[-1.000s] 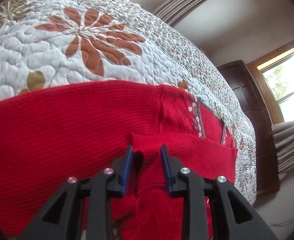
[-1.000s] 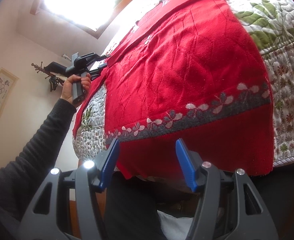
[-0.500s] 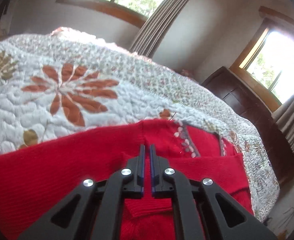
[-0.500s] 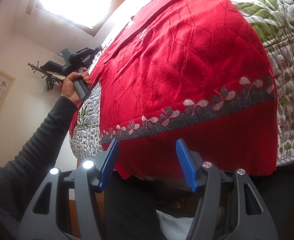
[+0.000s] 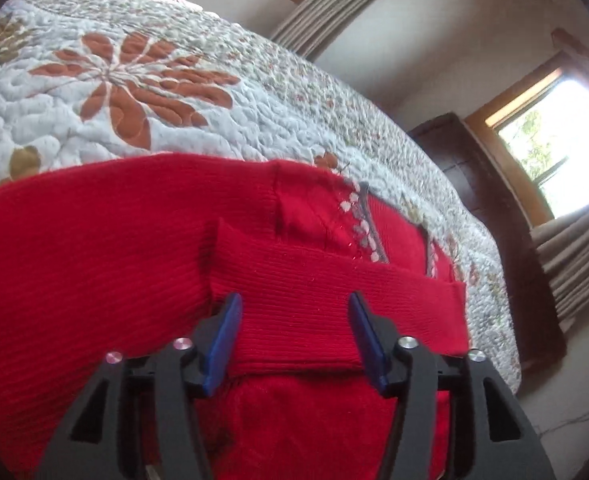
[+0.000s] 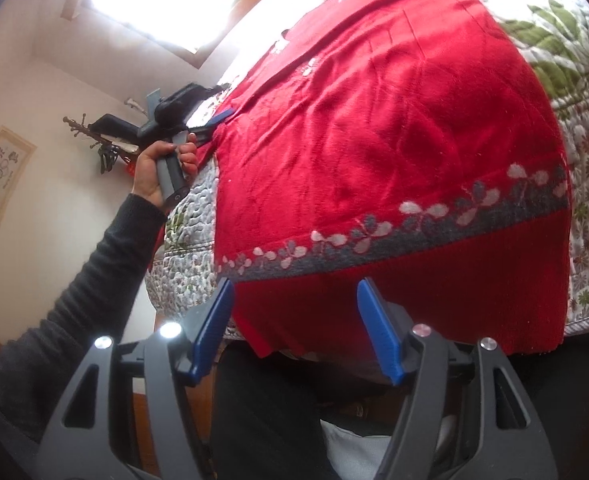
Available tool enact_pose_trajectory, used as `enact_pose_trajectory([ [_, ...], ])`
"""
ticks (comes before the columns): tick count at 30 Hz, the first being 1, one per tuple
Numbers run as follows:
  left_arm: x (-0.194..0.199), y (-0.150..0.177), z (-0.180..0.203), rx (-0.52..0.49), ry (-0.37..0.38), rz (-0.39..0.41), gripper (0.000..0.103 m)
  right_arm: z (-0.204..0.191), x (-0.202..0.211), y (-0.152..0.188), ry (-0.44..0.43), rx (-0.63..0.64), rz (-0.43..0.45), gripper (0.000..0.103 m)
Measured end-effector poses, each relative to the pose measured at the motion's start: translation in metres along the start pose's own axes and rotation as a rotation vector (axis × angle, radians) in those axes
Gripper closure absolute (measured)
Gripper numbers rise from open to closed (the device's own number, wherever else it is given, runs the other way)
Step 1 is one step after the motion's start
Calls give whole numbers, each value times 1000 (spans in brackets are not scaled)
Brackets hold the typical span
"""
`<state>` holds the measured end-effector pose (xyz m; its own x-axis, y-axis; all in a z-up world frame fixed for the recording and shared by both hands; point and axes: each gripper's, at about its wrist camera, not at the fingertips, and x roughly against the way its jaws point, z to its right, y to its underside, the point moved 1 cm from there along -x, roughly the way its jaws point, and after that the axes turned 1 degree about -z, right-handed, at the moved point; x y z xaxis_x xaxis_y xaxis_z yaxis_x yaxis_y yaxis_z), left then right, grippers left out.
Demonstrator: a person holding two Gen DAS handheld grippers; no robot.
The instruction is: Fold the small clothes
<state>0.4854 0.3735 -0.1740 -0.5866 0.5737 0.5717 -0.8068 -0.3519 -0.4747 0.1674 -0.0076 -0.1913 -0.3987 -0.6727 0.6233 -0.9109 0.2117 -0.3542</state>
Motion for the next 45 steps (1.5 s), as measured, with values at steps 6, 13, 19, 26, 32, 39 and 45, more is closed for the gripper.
enact_pose_trajectory([
  [6,135,50,-54,165,-13,319,5,-12,-4,1,10,41,0,27],
  [13,280,134,-169,479,-177,529,5,-46,-33,8,-56,102,-66,26],
  [19,315,151,-243,694,-165,613,5,-75,-44,20,-91,143,-100,26],
  [26,320,136,-265,724,-148,663,17,-73,-29,23,-55,129,-80,26],
  [32,338,132,-276,712,-197,685,91,-67,-33,24,-54,113,-96,25],
  [39,341,78,-221,554,-195,699,99,-66,-31,13,-67,136,-71,25],
  [45,306,11,-127,356,-100,655,99,-49,-14,-6,-51,124,-19,25],
])
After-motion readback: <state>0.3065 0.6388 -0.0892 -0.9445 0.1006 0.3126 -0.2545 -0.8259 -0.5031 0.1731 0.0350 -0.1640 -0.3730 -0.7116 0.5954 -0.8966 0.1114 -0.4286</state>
